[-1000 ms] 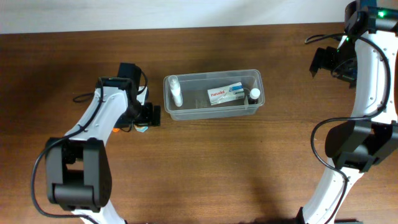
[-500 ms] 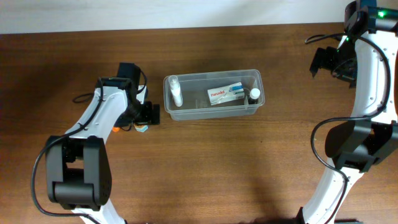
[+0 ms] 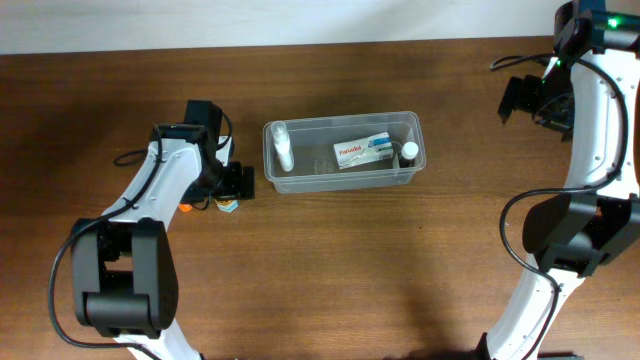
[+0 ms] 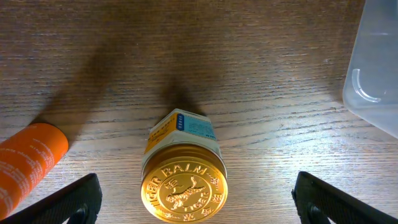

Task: Pack container
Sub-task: 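Lower the left gripper onto the Tiger Balm jar and close on it, then lift the jar and carry it right over the container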

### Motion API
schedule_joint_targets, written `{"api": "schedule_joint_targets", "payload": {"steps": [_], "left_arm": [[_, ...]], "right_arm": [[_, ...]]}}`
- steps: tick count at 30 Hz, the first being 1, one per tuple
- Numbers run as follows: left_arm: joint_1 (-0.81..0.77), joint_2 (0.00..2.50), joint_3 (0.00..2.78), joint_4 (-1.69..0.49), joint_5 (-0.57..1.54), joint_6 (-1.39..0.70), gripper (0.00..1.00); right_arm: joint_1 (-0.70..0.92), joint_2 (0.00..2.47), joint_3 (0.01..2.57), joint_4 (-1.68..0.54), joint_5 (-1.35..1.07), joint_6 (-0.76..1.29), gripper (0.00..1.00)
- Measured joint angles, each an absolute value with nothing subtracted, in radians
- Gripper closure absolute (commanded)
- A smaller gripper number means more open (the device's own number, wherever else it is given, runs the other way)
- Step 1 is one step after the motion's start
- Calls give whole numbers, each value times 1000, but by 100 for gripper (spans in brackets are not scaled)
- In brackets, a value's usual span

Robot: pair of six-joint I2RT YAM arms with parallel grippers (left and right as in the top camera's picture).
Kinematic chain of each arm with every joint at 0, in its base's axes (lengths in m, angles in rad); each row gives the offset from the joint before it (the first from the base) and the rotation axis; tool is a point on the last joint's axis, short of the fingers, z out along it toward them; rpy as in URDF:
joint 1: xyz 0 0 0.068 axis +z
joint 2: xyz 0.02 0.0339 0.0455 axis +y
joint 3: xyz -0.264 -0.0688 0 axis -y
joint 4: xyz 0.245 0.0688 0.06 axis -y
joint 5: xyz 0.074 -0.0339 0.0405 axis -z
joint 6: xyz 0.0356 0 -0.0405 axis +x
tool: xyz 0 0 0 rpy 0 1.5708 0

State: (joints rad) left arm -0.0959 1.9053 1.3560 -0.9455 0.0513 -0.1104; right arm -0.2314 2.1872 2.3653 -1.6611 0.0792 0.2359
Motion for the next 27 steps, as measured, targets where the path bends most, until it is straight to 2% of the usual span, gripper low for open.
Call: {"api": "schedule_joint_targets", "payload": {"steps": [15,17,18,21,27], "left_arm": [[-96,1973,1356,-937,51,-111,2],[-96,1973,1356,-937,51,-111,11],[-96,1973,1356,-937,51,-113,18],[-96,1973,1356,-932,51,-121,28],[-96,1973,1356,-930,51,-121,36]], "right_arm": [[-231,2187,2365,-1661,79,236,2],[-231,2187,2365,-1661,79,237,2],[-231,2187,2365,-1661,79,236,2],[-231,2187,2365,-1661,79,236,2],[-231,2187,2365,-1661,79,236,2]]}}
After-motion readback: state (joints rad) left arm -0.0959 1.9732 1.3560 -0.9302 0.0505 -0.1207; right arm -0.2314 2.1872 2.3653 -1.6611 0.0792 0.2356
